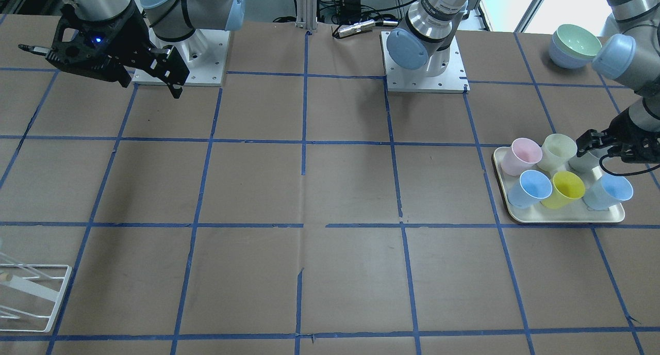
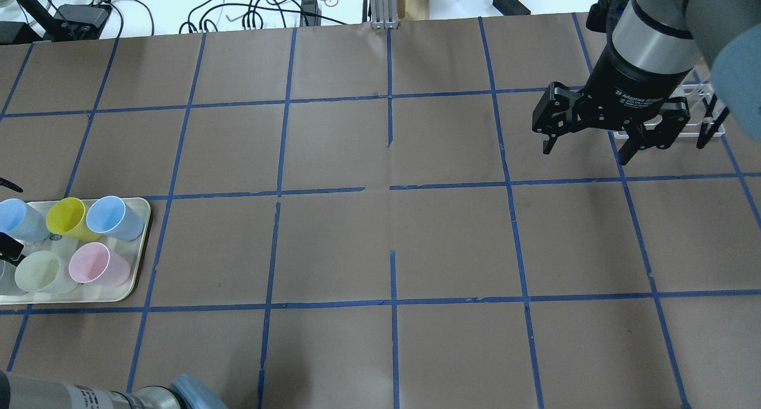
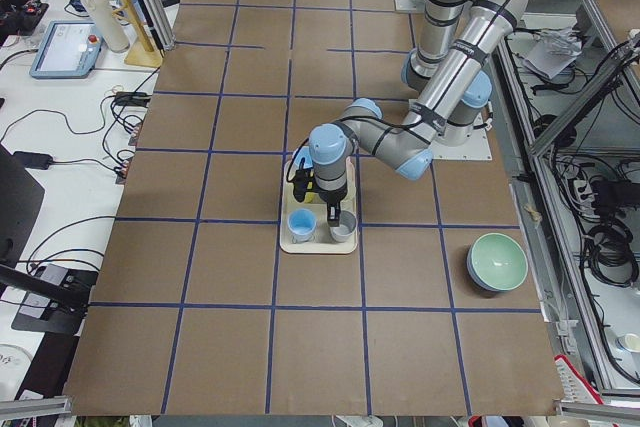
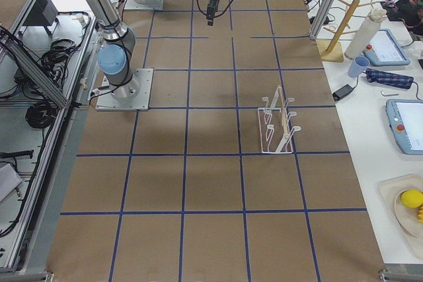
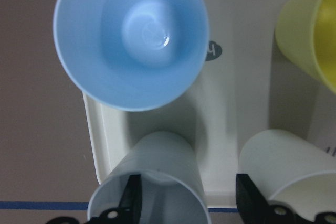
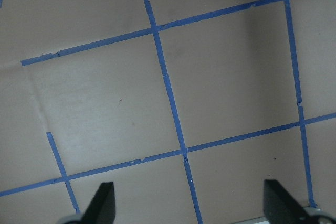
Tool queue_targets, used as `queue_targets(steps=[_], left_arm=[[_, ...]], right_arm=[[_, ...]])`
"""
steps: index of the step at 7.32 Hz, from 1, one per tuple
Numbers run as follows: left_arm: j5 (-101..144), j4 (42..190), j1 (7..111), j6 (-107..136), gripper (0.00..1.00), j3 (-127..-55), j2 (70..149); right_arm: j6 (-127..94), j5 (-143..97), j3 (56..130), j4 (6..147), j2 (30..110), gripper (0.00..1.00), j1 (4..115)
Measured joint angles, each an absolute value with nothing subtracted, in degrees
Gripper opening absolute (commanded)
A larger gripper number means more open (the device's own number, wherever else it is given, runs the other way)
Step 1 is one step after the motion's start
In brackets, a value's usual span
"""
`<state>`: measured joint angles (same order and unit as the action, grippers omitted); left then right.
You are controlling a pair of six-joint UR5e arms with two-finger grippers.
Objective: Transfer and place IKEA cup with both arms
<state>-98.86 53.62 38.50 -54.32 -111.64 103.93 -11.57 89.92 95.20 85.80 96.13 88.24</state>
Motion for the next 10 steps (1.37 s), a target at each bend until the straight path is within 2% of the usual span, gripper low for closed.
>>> queue_targets(steps=[4,7,10], left_arm=[[-98.64,68.38,41.03,-53.97,1.00,-102.10,101.26],[-97.40,82.38,46.77,-52.29,1.00,-94.69,97.34],[-95.73,92.08,56.58,-41.43,1.00,-91.88,91.21]], right_arm=[[-11.84,89.82,95.30,85.81,96.51,1.00,88.24],[-12.02,89.82,95.67,85.37,96.81,1.00,88.24],[-11.92,89.82,95.82,85.32,97.09,1.00,88.24]])
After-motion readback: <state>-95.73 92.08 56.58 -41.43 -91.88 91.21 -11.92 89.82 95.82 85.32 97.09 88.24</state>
